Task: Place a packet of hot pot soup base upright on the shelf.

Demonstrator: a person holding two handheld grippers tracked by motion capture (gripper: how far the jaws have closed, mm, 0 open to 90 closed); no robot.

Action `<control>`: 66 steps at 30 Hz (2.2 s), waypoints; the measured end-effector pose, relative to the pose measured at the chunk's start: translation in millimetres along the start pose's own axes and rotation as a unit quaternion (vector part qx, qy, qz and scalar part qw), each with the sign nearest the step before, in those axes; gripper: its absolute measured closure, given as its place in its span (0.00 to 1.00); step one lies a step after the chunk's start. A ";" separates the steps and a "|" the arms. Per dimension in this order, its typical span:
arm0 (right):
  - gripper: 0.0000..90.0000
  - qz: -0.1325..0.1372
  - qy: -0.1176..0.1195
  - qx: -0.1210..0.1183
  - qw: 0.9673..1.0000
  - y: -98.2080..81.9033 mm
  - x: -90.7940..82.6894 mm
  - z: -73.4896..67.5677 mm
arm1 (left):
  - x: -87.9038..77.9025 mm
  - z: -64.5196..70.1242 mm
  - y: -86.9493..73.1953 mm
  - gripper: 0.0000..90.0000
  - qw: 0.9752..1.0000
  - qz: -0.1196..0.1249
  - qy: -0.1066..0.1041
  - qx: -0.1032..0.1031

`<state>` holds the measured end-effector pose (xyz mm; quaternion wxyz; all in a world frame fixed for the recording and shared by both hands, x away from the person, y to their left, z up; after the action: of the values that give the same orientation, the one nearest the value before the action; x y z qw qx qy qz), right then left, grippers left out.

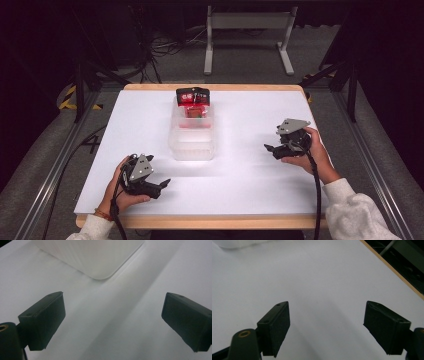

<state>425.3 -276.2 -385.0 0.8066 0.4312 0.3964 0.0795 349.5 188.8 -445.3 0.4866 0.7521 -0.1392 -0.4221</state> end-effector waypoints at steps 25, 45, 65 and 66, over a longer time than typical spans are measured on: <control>0.21 0.007 -0.003 -0.007 1.000 -51.1 -41.2 -20.1 | -5.0 5.6 -8.7 0.06 1.000 -0.006 -0.004 0.000; 0.17 0.028 -0.042 0.040 0.998 -107.1 -72.2 -28.7 | -2.5 9.8 -11.6 0.06 1.000 -0.016 -0.010 0.006; 0.12 0.050 -0.076 0.093 0.991 -137.4 -104.4 -33.6 | -16.2 10.1 -17.5 0.06 1.000 0.013 -0.013 -0.017; 0.12 0.051 -0.078 0.095 0.991 -138.3 -105.1 -33.9 | -16.8 10.2 -17.7 0.06 1.000 0.014 -0.012 -0.015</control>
<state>301.1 -389.3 -440.5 0.7852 0.5304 0.3160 0.0484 327.9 201.6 -453.7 0.5022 0.7372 -0.1493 -0.4266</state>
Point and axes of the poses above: each handheld gripper's, and its own axes: x roughly forward along the jaws, y roughly out of its top, z roughly to its right, the point moved 1 cm from there along x, roughly forward along the jaws, and after that the axes turned 8 degrees about z, right-handed, at the moved point
